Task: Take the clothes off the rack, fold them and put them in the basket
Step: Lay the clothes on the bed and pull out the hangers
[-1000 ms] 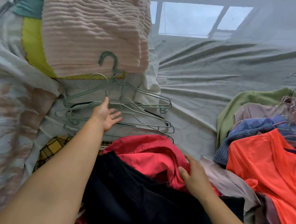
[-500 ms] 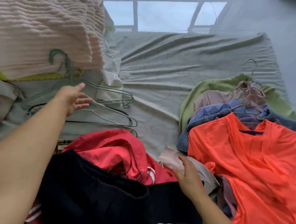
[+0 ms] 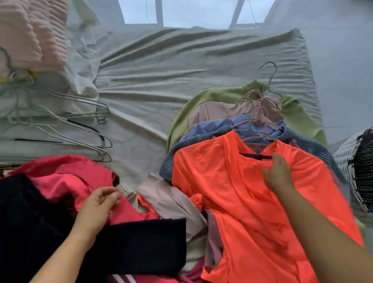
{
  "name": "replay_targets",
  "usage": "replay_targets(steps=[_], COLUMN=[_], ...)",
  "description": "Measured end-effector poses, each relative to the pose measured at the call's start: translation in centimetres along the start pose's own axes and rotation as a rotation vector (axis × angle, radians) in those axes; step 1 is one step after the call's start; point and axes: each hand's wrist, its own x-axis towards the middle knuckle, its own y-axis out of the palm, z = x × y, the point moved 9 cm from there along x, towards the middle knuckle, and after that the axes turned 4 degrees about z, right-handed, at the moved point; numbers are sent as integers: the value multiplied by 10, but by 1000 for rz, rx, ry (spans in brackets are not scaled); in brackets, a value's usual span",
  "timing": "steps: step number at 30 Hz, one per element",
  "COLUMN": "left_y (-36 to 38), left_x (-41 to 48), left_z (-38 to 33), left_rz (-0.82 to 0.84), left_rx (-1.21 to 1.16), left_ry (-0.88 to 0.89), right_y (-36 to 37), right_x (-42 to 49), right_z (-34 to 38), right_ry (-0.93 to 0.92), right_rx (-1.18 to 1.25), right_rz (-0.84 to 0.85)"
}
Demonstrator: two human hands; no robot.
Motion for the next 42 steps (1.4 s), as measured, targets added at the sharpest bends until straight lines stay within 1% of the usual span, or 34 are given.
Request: replay_targets(steps=[3,6,7,9,11,13,15,17,19,21,22,25,27,28,29,30,32,33,34,36,38,40,42], left_y=[9,10,8,7,7,12,19,24,23,19,16,13,17,21,26,31,37,40,43,49,55,63,75], left_x=[-9,-14,-16,-21,-27,-36,-44,-53,-57,-56,-53,-43,-37,-36,-35,-35,-39,-41,-44,-50,-57,-67,-83], left_z=[0,0,0,1,-2,-5,-10,-12,-12,-7,-4,2,2,1,-2,-4,-9,-12,-16,-28,-47,-77,-111], left_rz=[-13,-34,-45,-57,-72,-66,-24,17,36,32,17,-27,-49,-50,-41,-27,-9,-2,3,17,33,31,22], left_rx=[160,181,179,176,178,181,186,242,290,280,257,185,145,127,115,105,92,95,109,139,187,291,486], left_ry=[62,81,79,82,96,90,79,80,85,74,68,21,8,7,7,5,2,6,13,40,106,238,424], right_y=[-10,-6,-8,-22,-36,-39,-40,-43,-38,-26,-21,-25,-28,-26,-20,-15,-4,-4,-9,-23,-30,-45,-70], right_x=[40,66,68,65,58,49,41,40,48,59,63,65,60,55,48,39,18,8,-5,-37,-74,-109,-137], right_z=[-5,-4,-2,6,18,23,12,-7,-20,-28,-29,-27,-19,-12,-8,-4,0,4,11,30,52,75,95], right_ry=[-41,-53,-50,-54,-104,-165,-162,-121,-86,-73,-72,-62,-122,-169,-216,-243,-238,-255,-284,-381,-512,-608,-680], right_rx=[-74,-140,-193,-353,-449,-518,-522,-390,-252,-186,-182,-313,-477,-514,-500,-394,-48,79,144,176,90,-2,103], right_rz=[35,95,90,14,-56,-49,-26,1,85,156,159,60,15,13,25,64,157,162,148,162,235,268,306])
